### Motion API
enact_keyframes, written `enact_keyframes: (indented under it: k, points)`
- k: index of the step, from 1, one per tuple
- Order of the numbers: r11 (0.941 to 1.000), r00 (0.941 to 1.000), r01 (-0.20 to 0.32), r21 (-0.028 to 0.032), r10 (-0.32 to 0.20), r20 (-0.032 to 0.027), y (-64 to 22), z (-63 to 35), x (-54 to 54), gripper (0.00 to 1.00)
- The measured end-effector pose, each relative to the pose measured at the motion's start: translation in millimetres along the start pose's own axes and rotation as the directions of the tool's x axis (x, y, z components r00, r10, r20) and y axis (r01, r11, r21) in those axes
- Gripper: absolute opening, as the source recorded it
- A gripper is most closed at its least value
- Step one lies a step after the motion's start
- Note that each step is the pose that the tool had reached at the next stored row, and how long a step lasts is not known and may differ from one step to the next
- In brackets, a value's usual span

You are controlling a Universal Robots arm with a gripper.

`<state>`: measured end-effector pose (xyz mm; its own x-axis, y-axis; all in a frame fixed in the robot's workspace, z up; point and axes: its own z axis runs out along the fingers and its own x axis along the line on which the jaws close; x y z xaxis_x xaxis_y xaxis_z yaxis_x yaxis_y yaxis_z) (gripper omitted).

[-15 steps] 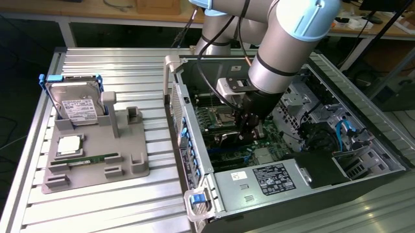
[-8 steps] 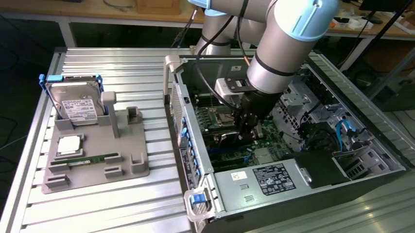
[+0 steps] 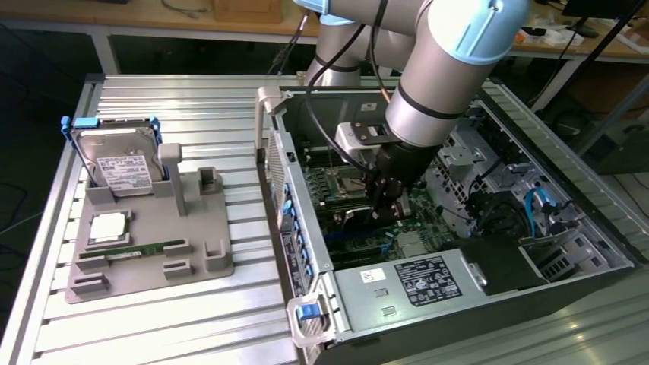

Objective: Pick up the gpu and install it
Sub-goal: 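Insert the gpu into the slot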

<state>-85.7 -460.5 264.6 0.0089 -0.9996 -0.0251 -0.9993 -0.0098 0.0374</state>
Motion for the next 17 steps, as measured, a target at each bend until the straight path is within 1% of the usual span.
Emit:
enact_keyframes:
  k: [17]
  points:
    - [1.0000, 1.0000, 0.000, -0.0003, 0.000, -0.0005, -0.1, 4.5, 0.2, 0.27]
